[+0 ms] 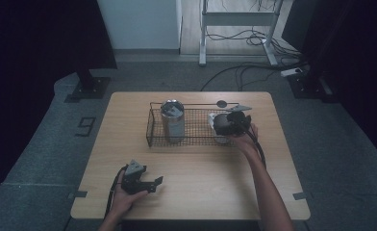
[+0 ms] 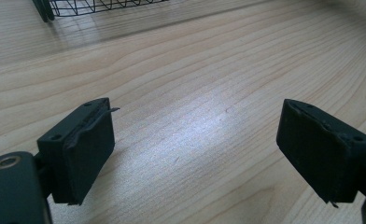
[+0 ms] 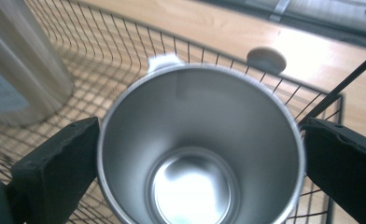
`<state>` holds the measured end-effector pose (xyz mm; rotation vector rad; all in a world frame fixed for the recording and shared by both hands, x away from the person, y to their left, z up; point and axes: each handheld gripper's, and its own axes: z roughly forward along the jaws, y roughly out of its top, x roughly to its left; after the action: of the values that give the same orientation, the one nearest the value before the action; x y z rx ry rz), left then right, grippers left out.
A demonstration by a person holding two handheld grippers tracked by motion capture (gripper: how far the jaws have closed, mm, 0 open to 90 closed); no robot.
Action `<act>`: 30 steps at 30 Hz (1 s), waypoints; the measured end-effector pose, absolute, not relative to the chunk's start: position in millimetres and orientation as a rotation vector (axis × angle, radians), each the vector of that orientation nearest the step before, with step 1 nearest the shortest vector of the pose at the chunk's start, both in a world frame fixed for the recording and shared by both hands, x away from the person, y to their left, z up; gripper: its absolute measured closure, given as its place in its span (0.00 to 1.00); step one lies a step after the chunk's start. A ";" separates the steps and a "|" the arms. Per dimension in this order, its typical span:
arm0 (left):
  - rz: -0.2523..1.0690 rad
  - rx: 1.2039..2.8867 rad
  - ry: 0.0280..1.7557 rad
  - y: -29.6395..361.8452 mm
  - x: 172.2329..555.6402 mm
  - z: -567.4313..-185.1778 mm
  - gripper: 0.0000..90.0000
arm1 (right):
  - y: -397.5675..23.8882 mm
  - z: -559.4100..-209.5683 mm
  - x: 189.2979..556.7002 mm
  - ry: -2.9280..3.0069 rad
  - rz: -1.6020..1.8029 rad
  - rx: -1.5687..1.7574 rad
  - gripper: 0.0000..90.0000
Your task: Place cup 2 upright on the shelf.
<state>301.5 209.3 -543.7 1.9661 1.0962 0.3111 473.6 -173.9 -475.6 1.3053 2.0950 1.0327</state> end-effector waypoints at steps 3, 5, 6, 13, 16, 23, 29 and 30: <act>0.306 1.967 1.097 209.4 301.5 -543.8 0.13 | -176.8 -467.2 469.1 2.041 1.100 1.304 0.00; 0.304 1.966 1.099 209.1 301.6 -544.1 0.13 | -178.9 -461.1 465.4 2.018 1.139 1.296 0.01; 0.303 1.967 1.098 208.9 301.6 -544.4 0.13 | -179.4 -458.6 463.4 2.010 1.147 1.289 0.01; 0.307 1.967 1.097 209.1 301.0 -543.6 0.13 | -187.1 -452.3 443.4 1.979 1.214 1.255 0.04; 0.308 1.970 1.098 208.8 301.2 -544.4 0.13 | -192.9 -452.4 432.6 1.976 1.239 1.252 0.04; 0.308 1.971 1.099 208.4 301.5 -544.6 0.13 | -209.8 -458.7 406.0 1.956 1.283 1.247 0.09; 0.314 1.972 1.097 208.1 300.8 -544.2 0.13 | -226.3 -470.8 382.2 1.949 1.326 1.244 0.10; 0.313 1.972 1.097 208.1 300.8 -544.0 0.13 | -228.8 -472.9 378.1 1.949 1.329 1.245 0.11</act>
<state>300.8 208.1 -544.0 1.9717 1.0970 0.3127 378.1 -228.8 -472.9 1.2453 1.9491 1.3287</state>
